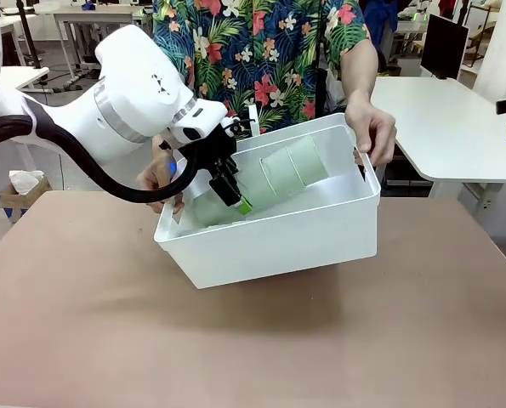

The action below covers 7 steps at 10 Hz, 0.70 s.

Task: Stack the cups and store them in the basket.
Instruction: Place the stack of Reusable plastic cups into the Pantry Basket.

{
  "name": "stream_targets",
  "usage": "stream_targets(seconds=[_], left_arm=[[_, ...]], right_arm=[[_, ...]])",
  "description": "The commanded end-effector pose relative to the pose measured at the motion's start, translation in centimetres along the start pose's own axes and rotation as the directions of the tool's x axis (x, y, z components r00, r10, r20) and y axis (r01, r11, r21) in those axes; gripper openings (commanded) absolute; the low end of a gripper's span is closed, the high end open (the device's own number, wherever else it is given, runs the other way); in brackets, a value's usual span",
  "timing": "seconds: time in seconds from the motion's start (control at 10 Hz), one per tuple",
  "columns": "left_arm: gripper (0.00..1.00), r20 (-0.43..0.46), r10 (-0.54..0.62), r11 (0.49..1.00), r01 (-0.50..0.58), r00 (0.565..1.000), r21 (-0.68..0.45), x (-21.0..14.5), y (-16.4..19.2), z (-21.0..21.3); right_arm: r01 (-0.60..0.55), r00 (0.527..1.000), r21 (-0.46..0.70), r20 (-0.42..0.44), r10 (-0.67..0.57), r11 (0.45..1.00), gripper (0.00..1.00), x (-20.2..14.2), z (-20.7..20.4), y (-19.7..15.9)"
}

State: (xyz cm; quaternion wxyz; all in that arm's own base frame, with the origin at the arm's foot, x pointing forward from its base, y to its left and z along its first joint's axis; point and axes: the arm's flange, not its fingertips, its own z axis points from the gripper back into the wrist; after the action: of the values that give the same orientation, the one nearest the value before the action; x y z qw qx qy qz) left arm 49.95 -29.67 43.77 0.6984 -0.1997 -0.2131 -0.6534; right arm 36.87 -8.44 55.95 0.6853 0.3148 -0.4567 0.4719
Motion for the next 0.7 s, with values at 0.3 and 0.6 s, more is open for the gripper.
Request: stream_targets(seconds=[0.3, 0.6], left_arm=[[0.87, -0.051, 0.035, 0.999, -0.033, 0.998, 0.042, 1.0, 0.9, -1.4], [0.87, -0.063, 0.031, 0.999, -0.028, 0.998, 0.047, 1.2, 0.9, -1.8]], right_arm=[[0.002, 1.000, -0.002, 0.024, -0.002, 1.000, 1.00, 0.4, 0.0, -0.2], [0.002, 1.000, -0.002, 0.024, -0.002, 1.000, 1.00, 0.4, 0.0, -0.2]])
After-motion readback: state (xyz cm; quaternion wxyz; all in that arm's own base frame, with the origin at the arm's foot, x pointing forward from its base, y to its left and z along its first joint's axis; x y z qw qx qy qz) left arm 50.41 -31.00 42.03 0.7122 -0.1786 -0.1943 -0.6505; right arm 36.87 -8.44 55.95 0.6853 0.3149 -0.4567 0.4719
